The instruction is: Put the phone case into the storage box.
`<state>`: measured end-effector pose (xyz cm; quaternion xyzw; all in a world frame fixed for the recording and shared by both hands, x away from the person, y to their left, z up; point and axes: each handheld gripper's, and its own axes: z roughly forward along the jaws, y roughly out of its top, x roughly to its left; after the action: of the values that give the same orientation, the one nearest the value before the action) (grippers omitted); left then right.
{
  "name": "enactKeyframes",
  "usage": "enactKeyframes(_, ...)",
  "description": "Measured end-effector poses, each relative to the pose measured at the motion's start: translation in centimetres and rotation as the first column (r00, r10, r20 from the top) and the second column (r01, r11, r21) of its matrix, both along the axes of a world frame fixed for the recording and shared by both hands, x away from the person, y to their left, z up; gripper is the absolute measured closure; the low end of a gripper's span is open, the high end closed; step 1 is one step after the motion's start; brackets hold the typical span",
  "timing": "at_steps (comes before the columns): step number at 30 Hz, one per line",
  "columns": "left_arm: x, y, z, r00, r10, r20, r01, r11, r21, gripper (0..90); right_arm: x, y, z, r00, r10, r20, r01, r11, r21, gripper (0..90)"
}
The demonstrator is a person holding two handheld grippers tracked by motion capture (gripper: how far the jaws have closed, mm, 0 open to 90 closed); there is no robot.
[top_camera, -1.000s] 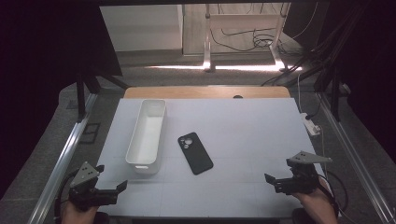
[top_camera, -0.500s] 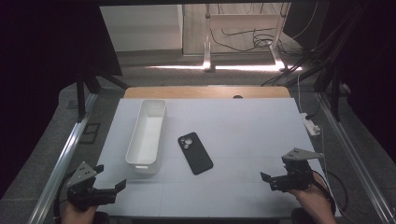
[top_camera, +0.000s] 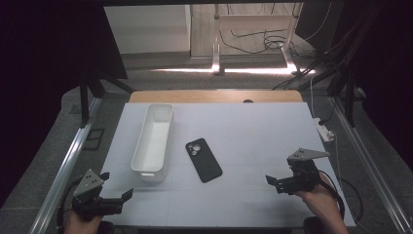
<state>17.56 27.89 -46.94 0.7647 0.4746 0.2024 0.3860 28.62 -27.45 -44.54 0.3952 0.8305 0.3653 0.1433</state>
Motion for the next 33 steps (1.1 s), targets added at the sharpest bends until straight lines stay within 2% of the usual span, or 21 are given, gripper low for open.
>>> enactKeyframes(11,0.0,-0.1,0.0,1.0,-0.008,0.001,0.008,1.0,0.004,1.2,1.5,2.1,-0.1,0.998,0.062,0.004,-0.062,0.9977,-0.025,0.0)
enactKeyframes(24,-0.1,-0.1,0.0,0.9999,-0.015,0.005,0.015,0.9999,0.005,1.3,3.1,4.8,-0.2,0.9945,0.101,-0.028,-0.102,0.9936,-0.047,0.0)
enactKeyframes(33,0.0,0.0,0.0,0.9998,-0.018,0.003,0.018,0.9998,0.002,1.3,4.0,6.6,-0.2,0.9885,0.147,-0.038,-0.149,0.9868,-0.064,0.0)
